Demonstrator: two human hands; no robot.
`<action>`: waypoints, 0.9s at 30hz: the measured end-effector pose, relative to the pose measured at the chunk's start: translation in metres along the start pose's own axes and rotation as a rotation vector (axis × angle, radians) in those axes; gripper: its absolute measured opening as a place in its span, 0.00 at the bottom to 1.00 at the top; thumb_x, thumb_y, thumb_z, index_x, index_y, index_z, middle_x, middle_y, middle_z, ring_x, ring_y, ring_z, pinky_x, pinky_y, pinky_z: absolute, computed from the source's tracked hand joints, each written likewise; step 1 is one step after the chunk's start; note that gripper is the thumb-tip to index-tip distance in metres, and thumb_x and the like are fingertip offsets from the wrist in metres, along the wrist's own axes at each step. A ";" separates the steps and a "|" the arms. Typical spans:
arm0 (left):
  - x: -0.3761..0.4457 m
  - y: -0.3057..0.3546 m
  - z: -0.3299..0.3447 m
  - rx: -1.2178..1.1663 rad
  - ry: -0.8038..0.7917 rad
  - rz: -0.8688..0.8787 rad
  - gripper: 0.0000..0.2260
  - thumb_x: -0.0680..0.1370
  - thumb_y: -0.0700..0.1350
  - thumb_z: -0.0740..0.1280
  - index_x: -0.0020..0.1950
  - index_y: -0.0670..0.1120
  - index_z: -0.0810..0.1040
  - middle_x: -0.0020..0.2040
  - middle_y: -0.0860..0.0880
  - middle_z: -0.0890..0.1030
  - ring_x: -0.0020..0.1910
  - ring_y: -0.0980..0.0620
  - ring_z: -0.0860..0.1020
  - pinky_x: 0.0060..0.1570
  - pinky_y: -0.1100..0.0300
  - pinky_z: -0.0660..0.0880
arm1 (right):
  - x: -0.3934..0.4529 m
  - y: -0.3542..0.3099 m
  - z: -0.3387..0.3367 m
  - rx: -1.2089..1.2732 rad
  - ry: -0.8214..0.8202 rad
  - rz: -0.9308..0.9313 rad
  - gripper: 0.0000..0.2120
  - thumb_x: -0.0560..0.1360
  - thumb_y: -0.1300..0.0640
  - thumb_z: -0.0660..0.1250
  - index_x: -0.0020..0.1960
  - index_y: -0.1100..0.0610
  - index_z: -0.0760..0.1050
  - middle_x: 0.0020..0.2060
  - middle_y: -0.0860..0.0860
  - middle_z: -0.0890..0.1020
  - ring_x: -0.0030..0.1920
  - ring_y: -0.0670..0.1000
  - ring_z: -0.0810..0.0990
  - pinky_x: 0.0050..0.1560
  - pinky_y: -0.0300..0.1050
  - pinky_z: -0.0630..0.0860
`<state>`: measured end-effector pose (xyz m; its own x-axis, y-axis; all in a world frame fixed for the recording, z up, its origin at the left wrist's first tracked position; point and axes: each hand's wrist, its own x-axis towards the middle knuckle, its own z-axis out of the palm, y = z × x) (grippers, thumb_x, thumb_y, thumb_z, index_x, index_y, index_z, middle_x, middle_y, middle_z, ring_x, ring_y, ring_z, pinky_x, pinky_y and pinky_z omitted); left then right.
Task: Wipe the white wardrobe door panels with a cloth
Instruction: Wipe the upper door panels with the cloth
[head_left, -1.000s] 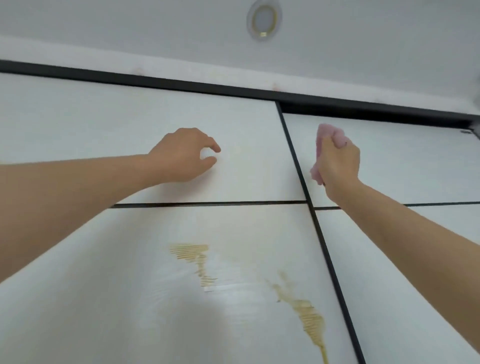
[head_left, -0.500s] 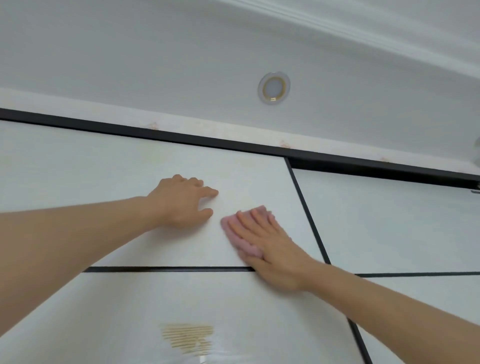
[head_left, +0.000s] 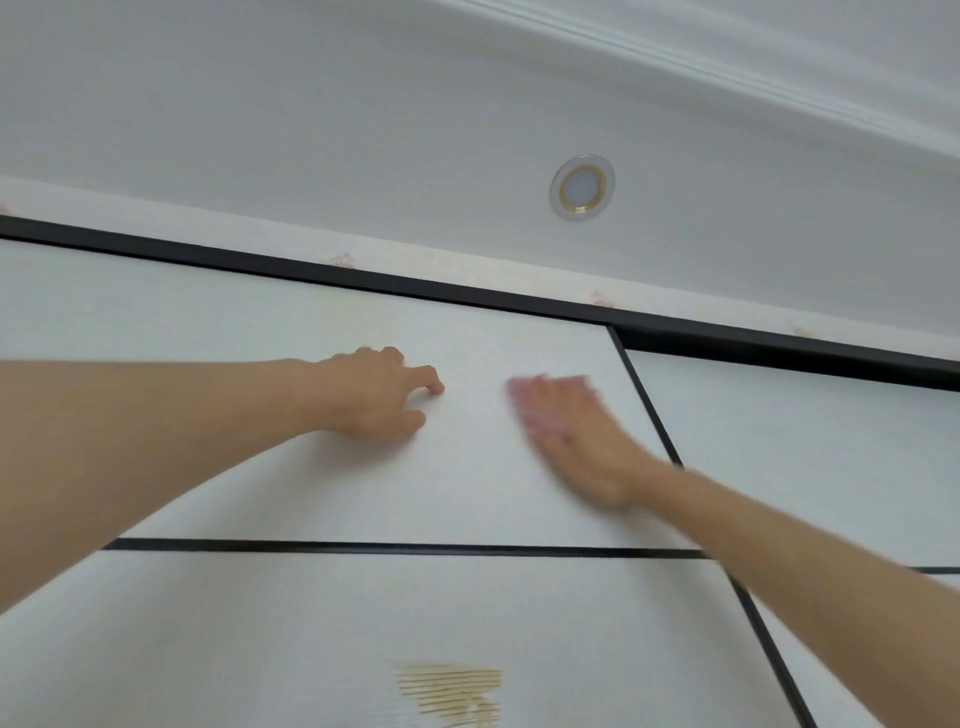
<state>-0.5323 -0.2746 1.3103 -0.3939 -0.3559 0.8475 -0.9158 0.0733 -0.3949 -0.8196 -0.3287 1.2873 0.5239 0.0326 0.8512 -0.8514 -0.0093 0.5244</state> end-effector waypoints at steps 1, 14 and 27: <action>0.000 -0.001 0.001 0.004 0.002 -0.004 0.22 0.83 0.58 0.56 0.77 0.62 0.57 0.76 0.45 0.62 0.73 0.41 0.63 0.70 0.43 0.66 | 0.010 0.032 -0.001 -0.005 0.021 0.235 0.26 0.79 0.43 0.39 0.70 0.50 0.61 0.59 0.51 0.70 0.65 0.62 0.71 0.68 0.58 0.62; 0.002 -0.002 0.001 0.126 0.036 -0.027 0.22 0.83 0.53 0.52 0.77 0.49 0.59 0.71 0.45 0.66 0.68 0.42 0.67 0.66 0.45 0.69 | -0.002 -0.043 -0.020 0.009 -0.091 -0.315 0.27 0.82 0.52 0.45 0.81 0.55 0.52 0.70 0.50 0.64 0.69 0.56 0.62 0.73 0.54 0.56; 0.005 -0.016 0.006 0.129 0.028 0.011 0.21 0.85 0.50 0.50 0.78 0.50 0.59 0.72 0.47 0.67 0.68 0.42 0.68 0.69 0.47 0.66 | 0.082 -0.047 0.005 0.105 0.006 -0.143 0.19 0.83 0.47 0.42 0.70 0.48 0.61 0.57 0.44 0.66 0.59 0.54 0.64 0.62 0.54 0.61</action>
<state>-0.5188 -0.2832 1.3192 -0.4078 -0.3299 0.8514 -0.8943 -0.0439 -0.4454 -0.7369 -0.3304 1.3325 0.6393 0.0473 0.7675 -0.7605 -0.1083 0.6402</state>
